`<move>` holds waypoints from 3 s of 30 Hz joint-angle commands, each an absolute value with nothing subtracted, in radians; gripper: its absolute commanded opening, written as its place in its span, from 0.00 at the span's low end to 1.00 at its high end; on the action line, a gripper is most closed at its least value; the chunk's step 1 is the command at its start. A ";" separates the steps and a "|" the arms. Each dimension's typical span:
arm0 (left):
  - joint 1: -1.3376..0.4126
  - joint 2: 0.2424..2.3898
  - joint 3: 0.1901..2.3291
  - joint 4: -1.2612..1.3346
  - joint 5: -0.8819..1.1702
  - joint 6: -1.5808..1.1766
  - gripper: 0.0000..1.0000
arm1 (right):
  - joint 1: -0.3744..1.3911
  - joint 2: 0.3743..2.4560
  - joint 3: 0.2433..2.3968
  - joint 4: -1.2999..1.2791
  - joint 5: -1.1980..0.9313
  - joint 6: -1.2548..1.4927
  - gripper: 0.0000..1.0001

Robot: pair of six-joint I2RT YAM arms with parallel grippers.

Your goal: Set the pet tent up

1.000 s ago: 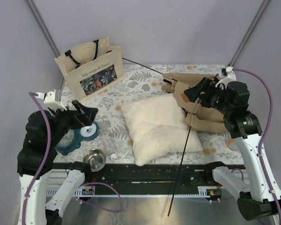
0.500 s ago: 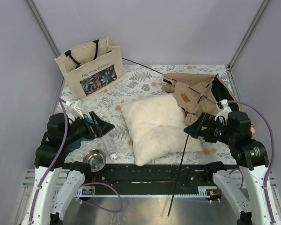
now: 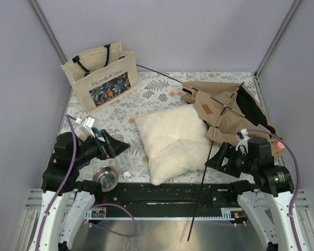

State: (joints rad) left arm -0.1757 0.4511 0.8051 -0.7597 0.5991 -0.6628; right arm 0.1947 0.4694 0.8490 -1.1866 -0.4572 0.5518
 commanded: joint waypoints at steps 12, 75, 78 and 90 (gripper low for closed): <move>-0.175 0.468 0.704 -0.592 0.615 -0.762 0.99 | 0.201 0.434 0.657 -1.092 -0.649 0.623 0.76; -1.416 1.278 0.943 0.156 0.043 -0.965 0.61 | 0.199 0.410 0.707 -0.647 -0.614 0.994 0.00; -1.419 1.296 0.951 0.161 0.049 -0.969 0.50 | 0.199 0.416 0.707 -0.647 -0.620 0.991 0.00; -1.419 1.373 1.042 0.130 0.055 -0.976 0.00 | 0.199 0.404 0.773 -0.806 -0.568 0.872 0.75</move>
State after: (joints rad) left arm -1.4097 1.3838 0.9676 0.0444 0.0673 -1.0042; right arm 0.1944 0.4213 0.6960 -0.7559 -0.5869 0.9592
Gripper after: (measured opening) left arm 0.061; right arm 0.505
